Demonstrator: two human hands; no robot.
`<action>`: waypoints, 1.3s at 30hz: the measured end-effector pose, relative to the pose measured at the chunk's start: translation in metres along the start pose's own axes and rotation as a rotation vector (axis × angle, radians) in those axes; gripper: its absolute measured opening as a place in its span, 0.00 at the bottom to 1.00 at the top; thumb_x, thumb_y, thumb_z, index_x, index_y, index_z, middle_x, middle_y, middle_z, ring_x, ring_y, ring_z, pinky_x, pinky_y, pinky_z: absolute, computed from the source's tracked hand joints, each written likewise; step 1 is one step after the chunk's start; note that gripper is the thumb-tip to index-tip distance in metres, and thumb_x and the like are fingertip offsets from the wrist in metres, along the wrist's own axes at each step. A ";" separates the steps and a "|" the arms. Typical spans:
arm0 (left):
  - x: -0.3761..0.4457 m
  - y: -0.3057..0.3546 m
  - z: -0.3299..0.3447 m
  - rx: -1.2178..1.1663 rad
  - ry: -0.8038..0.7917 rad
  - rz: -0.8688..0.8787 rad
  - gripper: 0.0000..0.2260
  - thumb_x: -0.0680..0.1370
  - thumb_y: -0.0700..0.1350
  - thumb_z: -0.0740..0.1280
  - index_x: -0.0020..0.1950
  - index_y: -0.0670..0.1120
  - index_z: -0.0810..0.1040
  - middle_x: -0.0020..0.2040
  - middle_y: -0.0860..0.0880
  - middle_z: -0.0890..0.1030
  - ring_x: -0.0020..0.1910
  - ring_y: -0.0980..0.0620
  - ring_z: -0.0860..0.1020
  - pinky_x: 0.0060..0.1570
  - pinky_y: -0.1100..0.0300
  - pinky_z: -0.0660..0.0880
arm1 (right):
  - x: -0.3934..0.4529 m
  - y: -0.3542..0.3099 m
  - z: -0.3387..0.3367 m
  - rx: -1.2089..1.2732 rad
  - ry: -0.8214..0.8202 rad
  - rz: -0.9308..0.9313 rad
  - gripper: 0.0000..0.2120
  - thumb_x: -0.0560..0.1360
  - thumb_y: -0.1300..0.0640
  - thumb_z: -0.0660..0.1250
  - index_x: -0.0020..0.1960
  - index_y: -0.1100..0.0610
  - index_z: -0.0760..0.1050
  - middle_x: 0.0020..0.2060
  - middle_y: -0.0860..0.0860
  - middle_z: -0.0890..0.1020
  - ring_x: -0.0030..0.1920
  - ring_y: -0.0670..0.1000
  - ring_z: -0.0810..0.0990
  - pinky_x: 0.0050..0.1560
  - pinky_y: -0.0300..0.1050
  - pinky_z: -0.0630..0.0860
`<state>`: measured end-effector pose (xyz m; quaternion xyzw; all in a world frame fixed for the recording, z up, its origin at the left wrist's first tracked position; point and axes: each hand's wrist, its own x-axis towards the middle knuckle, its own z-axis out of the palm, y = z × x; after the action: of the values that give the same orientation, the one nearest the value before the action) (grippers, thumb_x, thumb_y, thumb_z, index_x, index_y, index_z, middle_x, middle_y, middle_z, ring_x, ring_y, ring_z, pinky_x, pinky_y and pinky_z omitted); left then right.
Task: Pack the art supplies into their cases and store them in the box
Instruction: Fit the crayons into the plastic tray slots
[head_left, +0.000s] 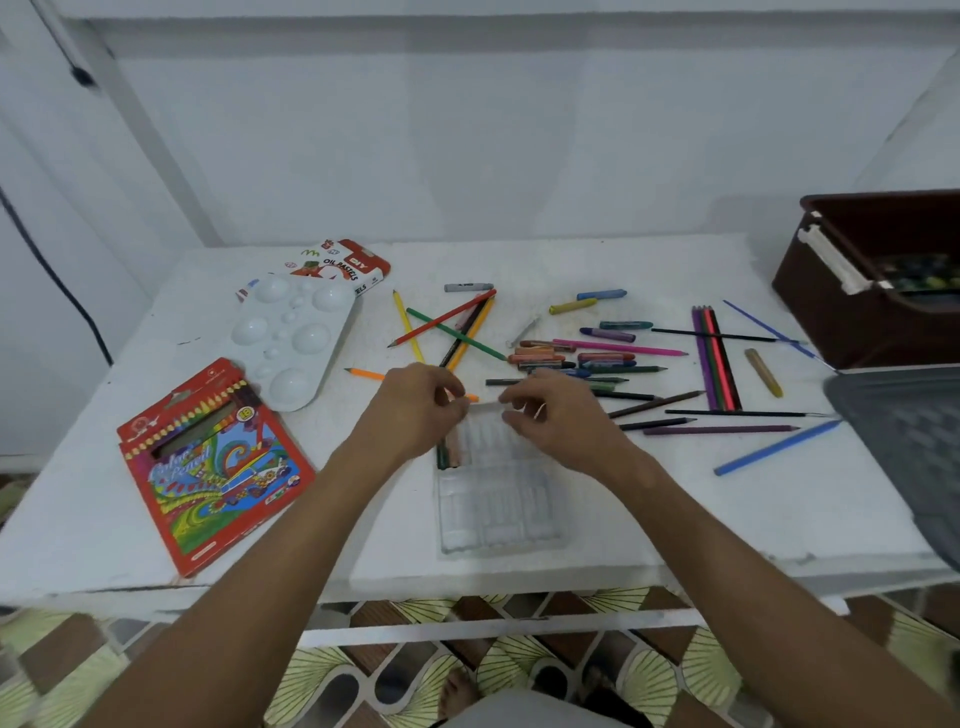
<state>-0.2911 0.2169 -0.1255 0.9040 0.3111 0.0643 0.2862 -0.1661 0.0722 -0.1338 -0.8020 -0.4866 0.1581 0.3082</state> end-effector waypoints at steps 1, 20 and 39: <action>0.007 0.008 0.002 -0.016 -0.007 0.015 0.08 0.76 0.50 0.68 0.52 0.50 0.81 0.43 0.52 0.80 0.38 0.58 0.75 0.34 0.67 0.66 | -0.001 0.010 -0.011 -0.023 0.021 0.033 0.11 0.74 0.55 0.69 0.55 0.56 0.80 0.44 0.47 0.77 0.40 0.43 0.75 0.42 0.31 0.69; 0.077 0.083 0.050 0.315 -0.204 0.239 0.10 0.78 0.46 0.66 0.57 0.47 0.81 0.49 0.47 0.81 0.48 0.48 0.78 0.40 0.62 0.65 | 0.008 0.089 -0.059 -0.276 -0.054 0.115 0.15 0.77 0.55 0.66 0.61 0.57 0.77 0.54 0.55 0.76 0.53 0.52 0.74 0.51 0.37 0.66; 0.028 0.048 0.006 -0.033 0.016 -0.077 0.08 0.77 0.46 0.67 0.53 0.44 0.81 0.43 0.48 0.82 0.40 0.50 0.79 0.43 0.55 0.78 | 0.009 0.044 -0.062 0.005 -0.105 0.048 0.13 0.76 0.55 0.67 0.60 0.54 0.78 0.50 0.48 0.80 0.43 0.44 0.74 0.43 0.31 0.67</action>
<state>-0.2419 0.1994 -0.1058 0.8859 0.3470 0.0656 0.3009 -0.0975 0.0441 -0.1148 -0.8035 -0.4821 0.2084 0.2803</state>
